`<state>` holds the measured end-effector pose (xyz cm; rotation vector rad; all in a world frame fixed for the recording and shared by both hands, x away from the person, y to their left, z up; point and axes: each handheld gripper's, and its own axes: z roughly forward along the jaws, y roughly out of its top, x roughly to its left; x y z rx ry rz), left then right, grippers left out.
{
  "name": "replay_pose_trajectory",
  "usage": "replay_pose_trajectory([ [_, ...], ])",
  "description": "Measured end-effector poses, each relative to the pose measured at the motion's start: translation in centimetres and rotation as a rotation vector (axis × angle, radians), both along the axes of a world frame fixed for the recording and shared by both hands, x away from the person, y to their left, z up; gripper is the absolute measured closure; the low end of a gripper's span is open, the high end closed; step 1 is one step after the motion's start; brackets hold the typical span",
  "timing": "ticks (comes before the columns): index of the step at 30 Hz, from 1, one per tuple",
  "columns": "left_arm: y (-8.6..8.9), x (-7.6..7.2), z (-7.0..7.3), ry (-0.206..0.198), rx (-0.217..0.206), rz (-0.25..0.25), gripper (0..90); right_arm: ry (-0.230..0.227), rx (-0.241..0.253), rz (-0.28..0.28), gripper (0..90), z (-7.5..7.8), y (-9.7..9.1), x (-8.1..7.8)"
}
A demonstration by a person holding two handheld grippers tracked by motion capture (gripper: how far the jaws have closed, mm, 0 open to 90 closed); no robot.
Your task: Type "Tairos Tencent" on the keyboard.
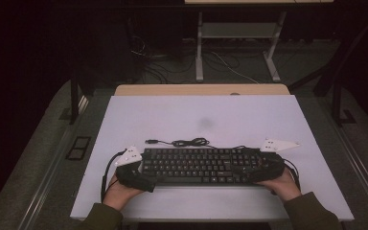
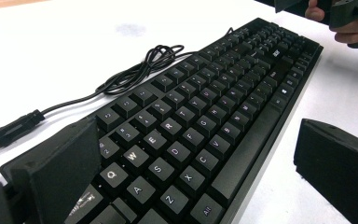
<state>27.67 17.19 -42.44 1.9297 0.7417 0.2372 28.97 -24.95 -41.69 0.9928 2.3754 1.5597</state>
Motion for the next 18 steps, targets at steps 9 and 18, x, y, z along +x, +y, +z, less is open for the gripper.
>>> replay_pose_trajectory([
  [9,-0.1,0.0,-0.1,0.001,0.003,-0.005,0.0,0.005,-0.007,0.01,9.5,-0.3,0.5,0.3],
  [18,-0.1,0.0,-0.1,0.001,0.003,-0.006,0.0,0.009,-0.019,0.029,9.8,-0.4,1.4,0.7],
])
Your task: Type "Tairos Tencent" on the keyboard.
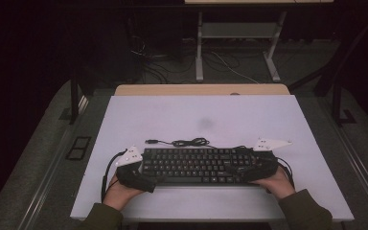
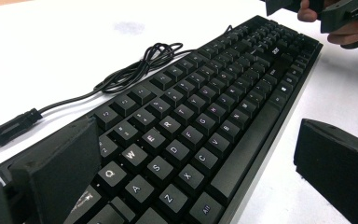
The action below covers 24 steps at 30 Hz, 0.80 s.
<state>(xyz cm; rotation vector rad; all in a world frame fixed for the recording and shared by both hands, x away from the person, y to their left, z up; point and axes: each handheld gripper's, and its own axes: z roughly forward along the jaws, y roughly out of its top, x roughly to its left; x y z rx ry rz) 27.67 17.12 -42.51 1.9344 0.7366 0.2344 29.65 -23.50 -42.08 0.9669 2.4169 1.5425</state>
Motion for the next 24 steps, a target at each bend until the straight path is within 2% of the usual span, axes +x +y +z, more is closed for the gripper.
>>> replay_pose_trajectory([
  [2,0.0,0.0,0.0,-0.003,-0.002,-0.001,0.0,-0.004,-0.004,0.013,14.9,0.0,0.2,0.0],
  [9,0.0,0.0,0.0,-0.003,0.001,-0.002,0.0,-0.003,-0.01,0.027,15.7,0.0,1.0,0.2],
  [17,0.0,0.0,0.0,-0.004,0.0,-0.001,0.0,0.006,-0.033,0.058,25.8,-0.2,2.1,0.6],
  [24,-0.1,0.0,0.1,-0.006,0.002,-0.002,0.0,0.017,-0.048,0.081,39.6,-0.3,3.0,1.0],
])
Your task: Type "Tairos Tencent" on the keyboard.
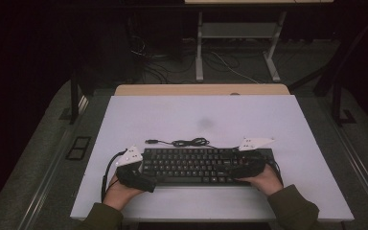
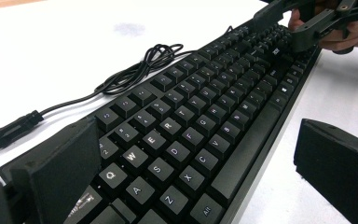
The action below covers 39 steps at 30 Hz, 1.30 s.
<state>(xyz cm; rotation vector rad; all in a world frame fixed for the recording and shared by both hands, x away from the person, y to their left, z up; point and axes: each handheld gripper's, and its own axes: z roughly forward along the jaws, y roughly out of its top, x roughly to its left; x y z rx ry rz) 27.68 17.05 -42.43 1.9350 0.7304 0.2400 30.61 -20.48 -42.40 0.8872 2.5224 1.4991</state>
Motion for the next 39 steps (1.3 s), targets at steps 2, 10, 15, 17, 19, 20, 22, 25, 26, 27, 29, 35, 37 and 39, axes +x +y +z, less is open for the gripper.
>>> replay_pose_trajectory([
  [2,0.0,0.0,-0.1,0.002,-0.001,0.001,0.0,0.004,-0.002,0.007,41.4,0.0,0.1,0.0],
  [10,0.0,0.0,-0.1,0.002,0.001,0.001,0.0,0.011,-0.017,0.041,58.8,-0.3,0.5,0.0],
  [15,0.1,0.0,0.0,0.0,0.0,0.0,0.0,0.018,-0.044,0.062,73.4,-0.4,0.6,-0.1],
  [17,0.1,0.0,0.0,0.002,0.003,0.0,0.0,0.022,-0.056,0.069,77.2,-0.5,0.6,-0.1],
  [19,0.1,0.0,0.0,0.003,0.003,0.0,0.0,0.024,-0.061,0.073,80.9,-0.5,0.5,-0.1],
  [20,0.1,0.0,0.0,0.003,0.003,0.0,0.0,0.027,-0.063,0.077,82.5,-0.5,0.5,-0.1],
  [22,0.1,0.0,0.0,0.002,0.003,0.0,0.0,0.03,-0.072,0.081,85.7,-0.6,0.4,0.0],
  [25,0.1,0.0,0.0,0.003,0.003,0.0,0.0,0.037,-0.084,0.089,89.3,-0.8,0.4,0.0],
  [26,0.1,0.0,0.0,0.003,0.003,0.0,0.0,0.04,-0.088,0.091,89.4,-0.8,0.4,0.0],
  [27,0.1,0.0,0.0,0.003,0.003,0.001,0.0,0.04,-0.088,0.091,89.4,-0.8,0.4,0.0],
  [29,0.1,0.0,-0.1,0.003,0.003,0.002,0.0,0.048,-0.103,0.1,89.4,-0.9,0.5,-0.1],
  [35,0.1,0.0,0.0,0.003,0.007,0.005,0.0,0.052,-0.126,0.105,89.4,-1.1,0.5,-0.1],
  [37,0.1,0.0,-0.1,0.004,0.007,0.006,0.0,0.053,-0.135,0.104,89.4,-1.2,0.6,-0.1],
  [39,0.1,0.0,-0.1,0.005,0.007,0.006,0.0,0.055,-0.144,0.106,89.4,-1.4,0.5,-0.1],
])
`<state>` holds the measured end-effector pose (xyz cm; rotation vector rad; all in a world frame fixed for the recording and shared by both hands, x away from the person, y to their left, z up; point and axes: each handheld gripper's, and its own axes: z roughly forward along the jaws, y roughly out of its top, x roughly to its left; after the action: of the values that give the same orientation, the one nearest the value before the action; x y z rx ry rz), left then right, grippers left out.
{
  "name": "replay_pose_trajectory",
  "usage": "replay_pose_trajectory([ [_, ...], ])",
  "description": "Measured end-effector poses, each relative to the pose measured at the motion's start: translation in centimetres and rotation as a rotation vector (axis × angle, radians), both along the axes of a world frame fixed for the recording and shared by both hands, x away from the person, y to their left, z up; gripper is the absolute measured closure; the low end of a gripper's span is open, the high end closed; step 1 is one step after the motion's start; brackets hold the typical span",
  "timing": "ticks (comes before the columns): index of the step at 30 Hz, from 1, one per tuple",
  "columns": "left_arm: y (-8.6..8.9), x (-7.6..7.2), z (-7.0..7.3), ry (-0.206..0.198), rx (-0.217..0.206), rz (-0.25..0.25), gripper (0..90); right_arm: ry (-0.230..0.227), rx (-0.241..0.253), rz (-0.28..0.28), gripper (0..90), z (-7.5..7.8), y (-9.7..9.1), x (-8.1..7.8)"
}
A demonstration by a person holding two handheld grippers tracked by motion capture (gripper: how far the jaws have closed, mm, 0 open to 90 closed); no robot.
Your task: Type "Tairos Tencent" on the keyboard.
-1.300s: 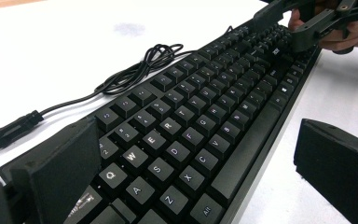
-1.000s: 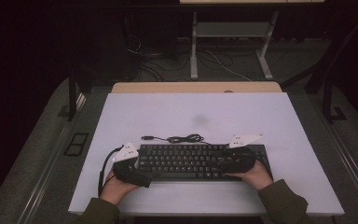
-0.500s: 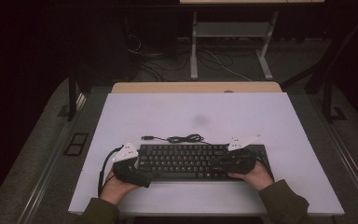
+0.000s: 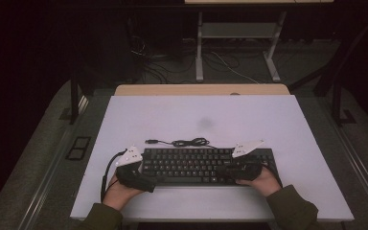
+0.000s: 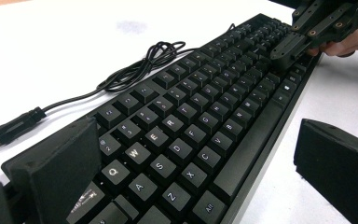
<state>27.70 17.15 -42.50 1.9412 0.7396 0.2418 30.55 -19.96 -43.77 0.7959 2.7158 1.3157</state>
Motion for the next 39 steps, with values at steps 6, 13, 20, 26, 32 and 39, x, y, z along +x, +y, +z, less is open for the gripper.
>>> replay_pose_trajectory([
  [6,-0.1,0.0,0.0,0.001,0.003,0.0,0.0,-0.002,-0.013,0.003,89.4,-0.1,0.0,0.0],
  [13,-0.3,0.1,0.0,0.001,0.006,-0.001,0.0,-0.006,-0.028,0.004,89.5,-0.3,0.1,-0.1],
  [20,-0.7,0.2,0.2,0.003,0.017,-0.003,0.0,-0.005,-0.029,0.003,89.5,-0.3,0.1,-0.2],
  [26,-1.1,0.7,0.4,0.015,0.001,-0.003,0.4,-0.004,-0.027,0.003,89.5,-0.3,0.1,-0.2],
  [32,-1.8,1.4,0.9,0.016,-0.004,-0.008,1.0,-0.004,-0.028,0.002,89.5,-0.3,0.1,-0.2],
  [39,-2.5,2.0,1.1,0.015,0.011,-0.017,1.1,-0.006,-0.026,0.002,89.5,-0.3,0.1,-0.2],
])
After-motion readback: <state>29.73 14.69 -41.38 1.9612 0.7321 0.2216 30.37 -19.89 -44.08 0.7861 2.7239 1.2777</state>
